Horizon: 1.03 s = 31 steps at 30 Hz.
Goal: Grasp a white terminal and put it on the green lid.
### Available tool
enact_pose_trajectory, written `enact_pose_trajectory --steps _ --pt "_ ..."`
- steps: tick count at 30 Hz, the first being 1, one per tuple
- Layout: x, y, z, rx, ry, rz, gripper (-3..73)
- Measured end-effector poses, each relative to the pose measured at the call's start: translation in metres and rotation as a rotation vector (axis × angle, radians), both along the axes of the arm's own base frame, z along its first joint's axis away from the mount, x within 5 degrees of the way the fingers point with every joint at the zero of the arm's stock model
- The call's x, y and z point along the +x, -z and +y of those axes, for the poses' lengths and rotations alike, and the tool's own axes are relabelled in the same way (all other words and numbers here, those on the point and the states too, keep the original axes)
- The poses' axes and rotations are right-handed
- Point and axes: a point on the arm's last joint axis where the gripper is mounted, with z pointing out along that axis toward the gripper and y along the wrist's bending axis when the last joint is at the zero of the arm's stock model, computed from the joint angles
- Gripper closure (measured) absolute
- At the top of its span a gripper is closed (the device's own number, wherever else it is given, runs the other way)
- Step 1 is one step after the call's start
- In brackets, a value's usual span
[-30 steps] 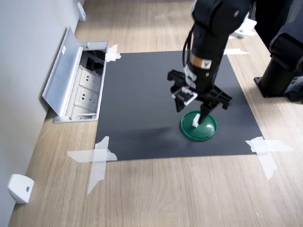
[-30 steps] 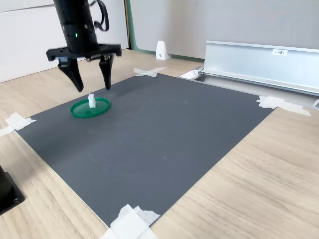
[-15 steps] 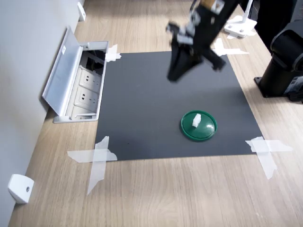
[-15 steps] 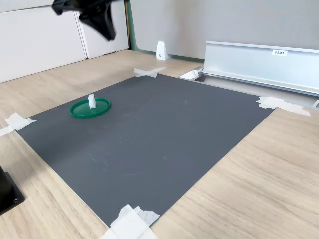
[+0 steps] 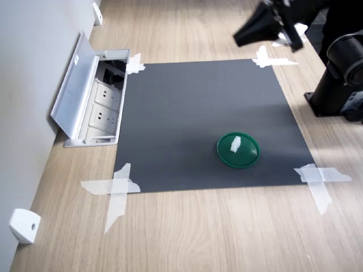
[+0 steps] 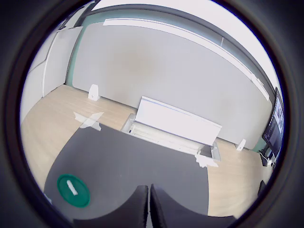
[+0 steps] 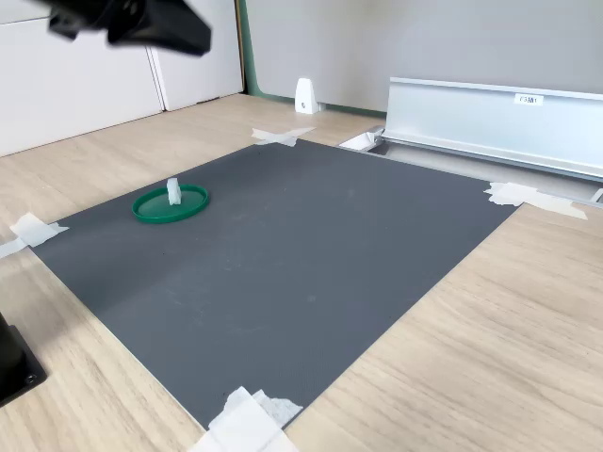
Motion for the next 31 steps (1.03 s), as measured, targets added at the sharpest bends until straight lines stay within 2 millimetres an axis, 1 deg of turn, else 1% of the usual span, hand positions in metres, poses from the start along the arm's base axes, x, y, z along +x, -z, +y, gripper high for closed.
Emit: enact_pose_trajectory --steps 5,8,12,17,31 --pt "-0.027 0.031 0.000 0.028 0.006 -0.081 70.0" --pt "-0.036 0.041 0.000 0.061 0.008 -0.155 70.0" --pt "-0.042 0.045 0.000 0.086 0.010 -0.239 70.2" --pt "-0.046 0.048 0.000 0.090 0.009 -0.284 70.2" --pt "-0.046 0.050 0.000 0.096 0.009 -0.283 70.2"
